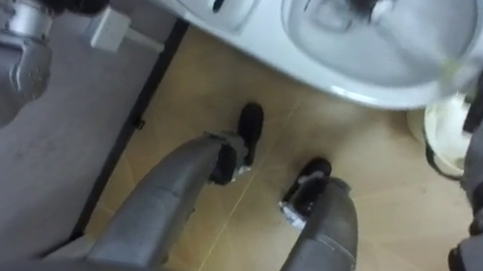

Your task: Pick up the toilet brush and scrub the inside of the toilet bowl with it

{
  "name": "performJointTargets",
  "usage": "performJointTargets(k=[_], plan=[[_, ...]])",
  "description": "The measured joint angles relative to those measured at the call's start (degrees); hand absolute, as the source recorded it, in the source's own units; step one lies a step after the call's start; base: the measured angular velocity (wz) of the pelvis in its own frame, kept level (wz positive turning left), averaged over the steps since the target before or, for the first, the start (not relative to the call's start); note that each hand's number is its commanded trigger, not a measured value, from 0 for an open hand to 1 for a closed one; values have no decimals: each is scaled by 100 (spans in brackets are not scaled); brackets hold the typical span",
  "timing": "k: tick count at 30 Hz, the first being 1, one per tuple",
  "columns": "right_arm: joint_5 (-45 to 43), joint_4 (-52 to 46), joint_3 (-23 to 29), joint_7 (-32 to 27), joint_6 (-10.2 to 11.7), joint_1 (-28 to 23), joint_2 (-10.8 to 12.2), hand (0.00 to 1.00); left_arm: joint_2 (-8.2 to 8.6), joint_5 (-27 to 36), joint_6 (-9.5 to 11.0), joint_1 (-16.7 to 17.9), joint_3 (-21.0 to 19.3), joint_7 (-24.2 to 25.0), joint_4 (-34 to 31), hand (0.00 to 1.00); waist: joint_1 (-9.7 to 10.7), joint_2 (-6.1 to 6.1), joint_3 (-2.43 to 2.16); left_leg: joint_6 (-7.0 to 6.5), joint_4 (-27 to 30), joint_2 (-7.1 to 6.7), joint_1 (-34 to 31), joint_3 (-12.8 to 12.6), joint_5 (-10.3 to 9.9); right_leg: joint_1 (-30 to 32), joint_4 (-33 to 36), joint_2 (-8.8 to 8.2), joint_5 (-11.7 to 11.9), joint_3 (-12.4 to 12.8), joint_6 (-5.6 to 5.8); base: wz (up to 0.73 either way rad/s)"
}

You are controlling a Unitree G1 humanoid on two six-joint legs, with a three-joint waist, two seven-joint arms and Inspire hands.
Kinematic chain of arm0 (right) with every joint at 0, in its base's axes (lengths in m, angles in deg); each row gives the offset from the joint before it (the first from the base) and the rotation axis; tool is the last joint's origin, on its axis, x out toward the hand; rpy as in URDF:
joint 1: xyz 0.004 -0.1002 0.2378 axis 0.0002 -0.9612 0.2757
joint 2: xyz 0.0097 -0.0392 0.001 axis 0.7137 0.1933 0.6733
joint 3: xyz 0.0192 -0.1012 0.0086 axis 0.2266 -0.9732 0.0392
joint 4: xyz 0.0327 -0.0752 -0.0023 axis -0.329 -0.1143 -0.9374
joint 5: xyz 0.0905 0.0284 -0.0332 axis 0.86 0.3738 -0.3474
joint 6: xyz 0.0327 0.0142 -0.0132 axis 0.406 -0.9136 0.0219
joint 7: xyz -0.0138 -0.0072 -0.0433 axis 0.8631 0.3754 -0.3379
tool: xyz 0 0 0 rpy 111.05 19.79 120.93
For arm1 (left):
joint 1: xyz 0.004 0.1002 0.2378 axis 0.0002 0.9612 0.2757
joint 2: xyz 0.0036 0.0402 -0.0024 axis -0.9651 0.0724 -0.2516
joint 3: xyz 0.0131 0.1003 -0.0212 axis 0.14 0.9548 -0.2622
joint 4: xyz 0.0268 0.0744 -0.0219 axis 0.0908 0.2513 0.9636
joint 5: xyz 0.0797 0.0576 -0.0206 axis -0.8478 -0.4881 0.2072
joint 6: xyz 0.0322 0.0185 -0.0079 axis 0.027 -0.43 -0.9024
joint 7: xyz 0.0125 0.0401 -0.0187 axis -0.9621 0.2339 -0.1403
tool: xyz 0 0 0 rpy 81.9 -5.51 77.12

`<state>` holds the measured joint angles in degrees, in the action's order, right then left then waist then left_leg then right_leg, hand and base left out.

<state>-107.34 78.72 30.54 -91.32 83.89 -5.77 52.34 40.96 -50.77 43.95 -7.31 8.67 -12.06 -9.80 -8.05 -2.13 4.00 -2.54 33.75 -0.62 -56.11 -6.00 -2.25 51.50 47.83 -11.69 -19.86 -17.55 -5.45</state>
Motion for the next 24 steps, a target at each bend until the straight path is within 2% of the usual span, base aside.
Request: performJointTargets(k=[1, 3, 7, 11, 13, 15, 16, 17, 20, 24], plan=[[1, 3, 0, 0, 18, 5, 16, 100, -5, -15, -11, -23, 1, -9, 21, 0, 6, 65, 4, -1, 0, 2, 18, 3, 2, -14, 1, 4, -1, 0, -1, 0], [-1, 64, 8, 0, 38, 4, 139, 100, -13, -98, -65, -108, -1, -75, 37, 0, 61, 271, 15, -10, 10, 2, 48, 28, 18, -58, -4, 14, 0, -8, 0, 2], [-11, 62, 24, -1, 23, 4, 192, 100, -16, -136, -73, -173, 10, -26, 36, 0, 99, 282, 17, -44, 49, 28, 31, 47, 21, -76, -11, -13, 35, -34, 53, -2], [64, 60, 26, -7, -7, 2, 297, 100, -41, -139, -73, -240, 12, 118, 41, 0, 99, 248, 20, -70, 61, 26, 28, 50, -11, -75, -17, -15, 81, -32, 110, -3], [65, 43, 56, -7, -7, 2, 299, 100, -41, -151, -73, -248, 12, 160, 62, 0, 95, 184, 22, -75, 81, 10, 20, 78, -13, -87, -18, -10, 92, -43, 114, 2], [47, 41, 100, -7, -7, 1, 300, 100, -40, -169, -77, -285, 25, 207, 112, 0, 97, 67, 57, -76, 67, -18, 17, 119, -11, -105, -14, -20, 83, -76, 128, 5], [-23, 41, 107, -8, -6, -1, 300, 100, -39, -176, -80, -293, 26, 211, 119, 0, 99, 39, 59, -76, 73, -19, 10, 125, -10, -102, -13, -27, 82, -87, 126, 6], [-243, 40, 166, -9, 16, -20, 306, 100, -34, -243, -92, -292, 27, 211, 148, 0, 101, -11, 55, -79, 73, -23, -1, 132, 1, -97, -10, -46, 76, -112, 117, 7], [-646, 30, 176, -21, 87, -69, 307, 100, -27, -293, -93, -288, 36, 215, 177, 0, 14, -32, 51, -77, 35, -20, 14, 127, 9, -95, -19, -28, 71, -102, 77, 2], [-1654, 17, 42, 2, 56, -75, 303, 100, 5, -351, -92, -247, 36, 219, 176, 0, -86, -97, 43, -57, -6, -20, 38, 130, 29, -120, -54, -17, 51, -130, 33, 4]])
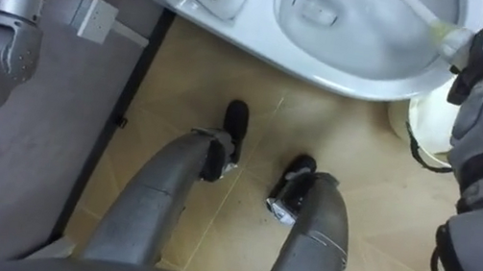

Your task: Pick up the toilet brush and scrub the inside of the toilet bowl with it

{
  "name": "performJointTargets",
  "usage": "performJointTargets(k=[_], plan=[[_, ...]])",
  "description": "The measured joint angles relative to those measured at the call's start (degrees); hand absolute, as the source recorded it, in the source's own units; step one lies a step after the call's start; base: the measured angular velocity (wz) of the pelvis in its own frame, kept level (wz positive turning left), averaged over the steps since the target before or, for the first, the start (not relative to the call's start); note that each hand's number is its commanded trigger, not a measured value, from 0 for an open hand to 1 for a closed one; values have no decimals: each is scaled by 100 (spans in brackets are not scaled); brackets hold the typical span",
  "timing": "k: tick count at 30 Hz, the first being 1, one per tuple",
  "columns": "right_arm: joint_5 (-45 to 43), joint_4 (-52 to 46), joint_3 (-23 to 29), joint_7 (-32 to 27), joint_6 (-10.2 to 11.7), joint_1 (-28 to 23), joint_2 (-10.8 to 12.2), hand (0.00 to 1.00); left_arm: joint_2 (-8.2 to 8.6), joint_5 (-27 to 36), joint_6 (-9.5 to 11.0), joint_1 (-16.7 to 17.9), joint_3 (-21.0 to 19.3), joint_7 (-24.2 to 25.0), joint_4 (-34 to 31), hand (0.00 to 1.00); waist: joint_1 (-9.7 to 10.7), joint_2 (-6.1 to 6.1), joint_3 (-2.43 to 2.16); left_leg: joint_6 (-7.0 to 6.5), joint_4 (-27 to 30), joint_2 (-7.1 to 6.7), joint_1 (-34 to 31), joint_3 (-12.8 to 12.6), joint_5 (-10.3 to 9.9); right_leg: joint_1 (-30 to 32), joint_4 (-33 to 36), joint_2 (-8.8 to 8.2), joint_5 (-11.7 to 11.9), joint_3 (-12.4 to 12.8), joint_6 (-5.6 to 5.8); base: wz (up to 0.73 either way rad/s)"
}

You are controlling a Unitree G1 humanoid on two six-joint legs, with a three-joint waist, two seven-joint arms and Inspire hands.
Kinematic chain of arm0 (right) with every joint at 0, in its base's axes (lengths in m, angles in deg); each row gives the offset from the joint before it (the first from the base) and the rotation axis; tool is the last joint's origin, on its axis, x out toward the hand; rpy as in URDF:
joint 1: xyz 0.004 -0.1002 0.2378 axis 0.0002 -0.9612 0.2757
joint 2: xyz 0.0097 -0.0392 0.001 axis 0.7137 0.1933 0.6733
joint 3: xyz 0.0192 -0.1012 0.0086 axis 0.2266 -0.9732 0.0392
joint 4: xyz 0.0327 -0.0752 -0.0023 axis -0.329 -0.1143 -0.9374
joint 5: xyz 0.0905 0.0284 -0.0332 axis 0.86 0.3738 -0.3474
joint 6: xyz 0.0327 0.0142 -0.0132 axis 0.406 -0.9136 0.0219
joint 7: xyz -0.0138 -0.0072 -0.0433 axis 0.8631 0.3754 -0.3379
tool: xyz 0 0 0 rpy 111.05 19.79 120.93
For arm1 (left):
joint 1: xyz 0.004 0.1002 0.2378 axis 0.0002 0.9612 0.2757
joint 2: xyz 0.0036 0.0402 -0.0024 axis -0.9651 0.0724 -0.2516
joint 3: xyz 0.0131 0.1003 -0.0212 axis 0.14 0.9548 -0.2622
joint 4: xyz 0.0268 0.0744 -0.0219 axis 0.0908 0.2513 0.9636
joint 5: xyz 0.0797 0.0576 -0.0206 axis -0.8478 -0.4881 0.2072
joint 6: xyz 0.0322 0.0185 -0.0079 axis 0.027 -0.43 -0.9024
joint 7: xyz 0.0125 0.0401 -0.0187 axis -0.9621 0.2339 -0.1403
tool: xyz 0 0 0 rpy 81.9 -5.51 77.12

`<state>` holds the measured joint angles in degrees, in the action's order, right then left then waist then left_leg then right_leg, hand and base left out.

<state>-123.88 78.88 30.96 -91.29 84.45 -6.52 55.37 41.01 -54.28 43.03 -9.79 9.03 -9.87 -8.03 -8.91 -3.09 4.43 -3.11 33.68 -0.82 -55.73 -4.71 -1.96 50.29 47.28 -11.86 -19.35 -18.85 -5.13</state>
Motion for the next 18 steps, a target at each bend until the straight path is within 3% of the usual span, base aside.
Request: performJointTargets(k=[6, 10, 14, 18], plan=[[-658, -210, -645, 241, -235, -214, 9, 100, 109, 7, 1, -18, 108, 46, 14, 0, -256, -275, -5, 49, -25, 20, -9, 26, -38, -36, -122, 82, -1, -15, -4, -1], [-661, -378, -703, 272, -339, -316, -99, 100, 230, 89, -2, 84, 111, 8, 74, 0, -254, -416, -39, 53, -21, 19, 9, 75, -53, -122, -191, 89, -1, -93, -4, 2], [-939, -436, -689, 285, -575, -397, -19, 100, 441, 215, -14, 76, 67, 30, 90, 0, -251, -545, -41, 50, -11, 35, 29, 155, -61, -230, -285, 136, 8, -182, 8, 7], [-1111, -672, -681, 282, -754, -590, -19, 100, 454, 255, -20, 116, 61, 126, 104, 0, -237, -653, -54, 51, -43, 44, 128, 147, -83, -337, -362, 153, 25, -184, 18, -4]])
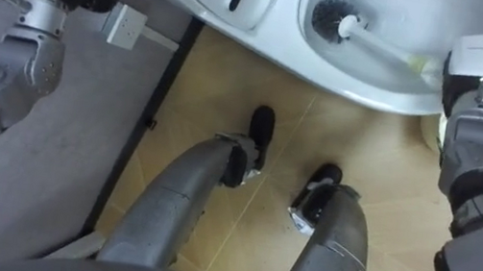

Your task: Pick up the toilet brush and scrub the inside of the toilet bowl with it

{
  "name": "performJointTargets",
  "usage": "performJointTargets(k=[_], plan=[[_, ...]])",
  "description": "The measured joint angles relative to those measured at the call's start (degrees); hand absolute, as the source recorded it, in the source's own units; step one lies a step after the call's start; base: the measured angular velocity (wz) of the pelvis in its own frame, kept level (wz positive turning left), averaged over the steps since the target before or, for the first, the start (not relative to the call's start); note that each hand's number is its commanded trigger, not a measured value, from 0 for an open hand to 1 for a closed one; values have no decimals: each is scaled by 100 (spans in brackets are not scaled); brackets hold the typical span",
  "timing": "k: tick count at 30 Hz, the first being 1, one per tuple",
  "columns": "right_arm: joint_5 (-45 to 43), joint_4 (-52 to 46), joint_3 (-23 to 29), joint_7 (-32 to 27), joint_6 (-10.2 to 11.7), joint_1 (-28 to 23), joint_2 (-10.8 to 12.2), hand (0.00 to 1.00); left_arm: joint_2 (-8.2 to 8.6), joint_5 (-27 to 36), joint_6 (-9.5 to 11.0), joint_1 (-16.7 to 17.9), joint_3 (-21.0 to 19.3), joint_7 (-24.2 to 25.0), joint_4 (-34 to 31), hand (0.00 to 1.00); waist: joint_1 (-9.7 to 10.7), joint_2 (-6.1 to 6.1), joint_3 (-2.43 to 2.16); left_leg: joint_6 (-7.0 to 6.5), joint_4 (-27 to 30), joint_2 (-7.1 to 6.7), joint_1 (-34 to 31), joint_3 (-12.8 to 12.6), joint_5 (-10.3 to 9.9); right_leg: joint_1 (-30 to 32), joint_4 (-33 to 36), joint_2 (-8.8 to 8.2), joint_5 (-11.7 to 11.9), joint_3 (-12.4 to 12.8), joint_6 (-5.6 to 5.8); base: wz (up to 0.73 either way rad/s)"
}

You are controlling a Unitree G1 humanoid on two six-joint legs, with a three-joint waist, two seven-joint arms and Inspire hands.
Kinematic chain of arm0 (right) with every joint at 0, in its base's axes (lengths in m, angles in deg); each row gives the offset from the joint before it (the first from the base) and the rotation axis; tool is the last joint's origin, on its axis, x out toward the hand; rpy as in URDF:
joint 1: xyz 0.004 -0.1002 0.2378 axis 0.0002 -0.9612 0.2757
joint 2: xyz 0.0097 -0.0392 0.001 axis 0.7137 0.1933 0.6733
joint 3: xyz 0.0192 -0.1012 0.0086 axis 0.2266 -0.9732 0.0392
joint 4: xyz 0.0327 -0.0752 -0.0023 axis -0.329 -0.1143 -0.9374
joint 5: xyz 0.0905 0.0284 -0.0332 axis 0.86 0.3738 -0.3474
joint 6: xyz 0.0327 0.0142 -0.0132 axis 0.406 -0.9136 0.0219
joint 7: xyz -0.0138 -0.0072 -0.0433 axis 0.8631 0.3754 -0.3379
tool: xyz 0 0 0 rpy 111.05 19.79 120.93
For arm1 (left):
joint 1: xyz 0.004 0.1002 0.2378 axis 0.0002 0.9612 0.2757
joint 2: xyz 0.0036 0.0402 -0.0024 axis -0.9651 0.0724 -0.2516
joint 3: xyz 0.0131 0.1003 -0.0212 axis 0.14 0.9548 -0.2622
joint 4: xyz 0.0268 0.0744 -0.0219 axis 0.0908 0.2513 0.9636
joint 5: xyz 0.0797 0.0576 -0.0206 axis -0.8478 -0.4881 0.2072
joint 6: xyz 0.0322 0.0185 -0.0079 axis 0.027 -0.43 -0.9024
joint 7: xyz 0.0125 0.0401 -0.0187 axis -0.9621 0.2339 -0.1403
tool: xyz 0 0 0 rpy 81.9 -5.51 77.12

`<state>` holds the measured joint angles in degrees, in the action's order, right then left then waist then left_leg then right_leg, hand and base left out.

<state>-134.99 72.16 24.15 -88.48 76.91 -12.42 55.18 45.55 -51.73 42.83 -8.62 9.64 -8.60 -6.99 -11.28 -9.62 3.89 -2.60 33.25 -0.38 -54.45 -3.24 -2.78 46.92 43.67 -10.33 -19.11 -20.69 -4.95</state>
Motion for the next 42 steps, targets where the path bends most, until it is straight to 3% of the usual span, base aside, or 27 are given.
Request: performJointTargets(k=[11, 16, 18, 19, 23, 26, 31, 37, 42], plan=[[179, -182, -37, 36, 21, -89, -64, 100, -65, 349, 50, 85, 43, 2, -10, 0, -13, 9, 1, 46, 7, 115, 60, -47, -36, -80, -111, 119, 29, 41, -33, -4], [1402, 100, -41, -64, 251, 50, -45, 100, -69, 284, 85, 58, 46, -17, -23, 0, 26, 90, -3, 36, -15, 90, 62, -70, -28, -70, -87, 83, 27, 31, -30, 1], [2172, 157, 155, -21, 345, 54, 18, 100, -76, 187, 66, 79, -10, -31, -121, 0, 29, 211, -46, 24, -32, 70, 7, -69, -17, -1, -71, 69, 25, 42, -26, 0], [2377, 202, 208, -22, 384, 74, 30, 100, -79, 179, 55, 80, -24, -35, -161, 0, 32, 227, -40, 20, -28, 70, -6, -68, -12, 8, -65, 66, 26, 38, -25, 3], [4021, 475, 612, 27, 501, 295, 333, 100, -82, 176, -60, 79, -22, -69, -199, 0, 115, 309, -32, 4, 52, 64, -24, -107, -14, 43, 23, 31, 21, 83, -13, -2], [4529, 476, 820, 74, 544, 300, 591, 100, -80, 147, -157, 63, -69, -87, -207, 0, 180, 371, -24, -18, 70, 56, -40, -138, 0, 141, 126, 18, 11, 199, 9, -5], [4551, 356, 1078, 96, 539, 343, 664, 100, -76, 54, -219, 33, -181, -146, -182, 0, 287, 445, -19, -91, 41, 49, -136, -285, 65, 356, 298, -106, 27, 263, 7, -3], [4490, 280, 1287, 94, 532, 343, 831, 100, -57, -147, -234, 29, -348, -128, -154, 0, 354, 443, -20, -128, 28, 56, -185, -288, 101, 411, 296, -95, 92, 265, 17, -1], [3147, 146, 1339, 90, 517, 344, 857, 100, -26, -409, -273, 63, -471, -79, -132, 0, 355, 439, -22, -137, 25, 55, -181, -277, 110, 408, 268, -89, 120, 263, 17, -1]])
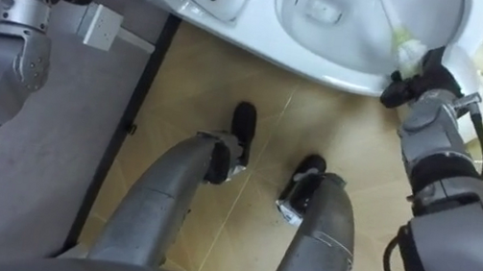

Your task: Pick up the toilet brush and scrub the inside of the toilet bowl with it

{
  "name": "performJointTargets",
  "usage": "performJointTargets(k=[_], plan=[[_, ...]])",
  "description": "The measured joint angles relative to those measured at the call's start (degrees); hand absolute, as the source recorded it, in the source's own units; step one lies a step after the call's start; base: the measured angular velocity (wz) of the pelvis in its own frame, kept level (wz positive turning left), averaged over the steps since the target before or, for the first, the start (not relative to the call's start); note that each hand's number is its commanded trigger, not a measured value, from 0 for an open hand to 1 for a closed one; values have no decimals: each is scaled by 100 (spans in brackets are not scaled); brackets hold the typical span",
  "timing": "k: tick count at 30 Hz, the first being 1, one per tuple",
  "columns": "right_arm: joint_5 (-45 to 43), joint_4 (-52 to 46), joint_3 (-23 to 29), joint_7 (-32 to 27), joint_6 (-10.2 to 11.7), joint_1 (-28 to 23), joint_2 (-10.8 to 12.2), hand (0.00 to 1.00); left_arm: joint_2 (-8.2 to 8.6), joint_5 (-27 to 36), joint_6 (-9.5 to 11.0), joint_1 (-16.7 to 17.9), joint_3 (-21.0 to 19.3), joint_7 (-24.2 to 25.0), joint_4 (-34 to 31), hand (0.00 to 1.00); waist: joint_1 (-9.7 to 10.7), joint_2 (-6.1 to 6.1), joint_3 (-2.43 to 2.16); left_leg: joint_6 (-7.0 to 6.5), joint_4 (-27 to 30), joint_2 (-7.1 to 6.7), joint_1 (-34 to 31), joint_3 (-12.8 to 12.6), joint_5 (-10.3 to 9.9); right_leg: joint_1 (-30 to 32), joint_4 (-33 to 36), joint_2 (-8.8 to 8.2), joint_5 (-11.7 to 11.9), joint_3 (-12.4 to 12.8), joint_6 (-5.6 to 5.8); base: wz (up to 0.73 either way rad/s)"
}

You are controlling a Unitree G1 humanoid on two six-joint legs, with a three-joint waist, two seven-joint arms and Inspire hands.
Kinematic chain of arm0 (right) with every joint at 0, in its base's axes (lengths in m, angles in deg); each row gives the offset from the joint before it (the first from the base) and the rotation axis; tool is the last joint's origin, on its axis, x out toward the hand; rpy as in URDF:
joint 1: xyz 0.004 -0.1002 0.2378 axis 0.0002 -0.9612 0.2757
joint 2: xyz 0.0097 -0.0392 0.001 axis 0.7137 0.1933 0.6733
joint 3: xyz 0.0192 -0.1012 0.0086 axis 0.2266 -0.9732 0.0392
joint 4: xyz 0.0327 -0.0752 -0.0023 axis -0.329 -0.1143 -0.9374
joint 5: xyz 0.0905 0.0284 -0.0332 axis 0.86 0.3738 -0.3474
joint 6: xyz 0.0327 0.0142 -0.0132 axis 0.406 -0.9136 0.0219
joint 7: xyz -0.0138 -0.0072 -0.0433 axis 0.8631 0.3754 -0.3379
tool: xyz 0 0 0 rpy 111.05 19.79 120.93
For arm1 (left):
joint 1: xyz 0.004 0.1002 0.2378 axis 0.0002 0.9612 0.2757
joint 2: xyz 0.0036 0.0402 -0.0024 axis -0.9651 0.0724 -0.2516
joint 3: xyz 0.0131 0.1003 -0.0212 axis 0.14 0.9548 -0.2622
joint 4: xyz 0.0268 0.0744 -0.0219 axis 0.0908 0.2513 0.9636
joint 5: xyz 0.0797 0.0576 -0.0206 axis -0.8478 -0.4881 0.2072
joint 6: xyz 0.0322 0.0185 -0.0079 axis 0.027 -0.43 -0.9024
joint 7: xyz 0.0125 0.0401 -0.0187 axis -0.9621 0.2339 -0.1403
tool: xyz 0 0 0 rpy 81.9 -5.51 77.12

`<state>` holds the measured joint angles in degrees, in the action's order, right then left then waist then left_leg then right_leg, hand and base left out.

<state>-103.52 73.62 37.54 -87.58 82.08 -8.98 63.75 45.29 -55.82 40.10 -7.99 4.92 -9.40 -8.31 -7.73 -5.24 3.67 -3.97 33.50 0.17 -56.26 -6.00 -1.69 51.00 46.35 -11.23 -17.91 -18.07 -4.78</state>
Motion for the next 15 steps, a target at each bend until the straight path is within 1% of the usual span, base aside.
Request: performJointTargets(k=[3, 4, 7, 9, 10, 11, 12, 15], plan=[[-713, -154, -79, 40, -31, 0, -16, 100, 0, -34, -4, 23, -20, 11, 0, 0, -60, -8, -3, 3, -14, 9, 10, -4, -2, -21, -80, 56, 40, 7, -6, -9], [-781, -160, -113, 76, -32, 1, -19, 100, 3, -30, -4, 31, -19, 16, 2, 0, -66, -14, -1, 3, -16, 10, 19, -4, -2, -33, -86, 58, 41, 2, -5, 0], [-1290, -84, -368, 218, -101, -19, -169, 100, 36, -48, -4, 13, 7, 102, -3, 0, -108, -50, 8, 29, -8, 8, 56, 26, -20, -93, -96, 41, 19, -38, 9, 6], [-1782, -85, -514, 246, -139, -25, -414, 100, 100, -44, -7, -12, 13, 111, -88, 0, -222, -178, 44, 39, 39, -6, 14, 73, -54, -98, -103, 50, 9, -68, 15, 0], [-1807, -83, -522, 244, -145, -17, -469, 100, 108, -44, -6, -8, 23, 111, -89, 0, -245, -217, 44, 40, 39, -10, 0, 84, -57, -89, -103, 49, 8, -73, 17, 3], [-1969, -81, -522, 246, -153, -14, -565, 100, 114, -39, -6, -3, 77, 116, -83, 0, -278, -299, 46, 39, 41, -13, -18, 103, -58, -82, -103, 39, 6, -92, 18, 4], [-2031, -107, -523, 240, -149, -15, -611, 100, 113, -32, -6, -2, 84, 119, -86, 0, -286, -346, 44, 40, 39, -25, -21, 105, -59, -78, -102, 36, 0, -92, 17, 0], [-2130, -140, -535, 251, -150, -49, -612, 100, 113, 1, -10, 23, 84, 127, -75, 0, -269, -367, 47, 68, 95, -53, -21, 149, -86, -91, -42, 17, -62, -104, 9, 4]])
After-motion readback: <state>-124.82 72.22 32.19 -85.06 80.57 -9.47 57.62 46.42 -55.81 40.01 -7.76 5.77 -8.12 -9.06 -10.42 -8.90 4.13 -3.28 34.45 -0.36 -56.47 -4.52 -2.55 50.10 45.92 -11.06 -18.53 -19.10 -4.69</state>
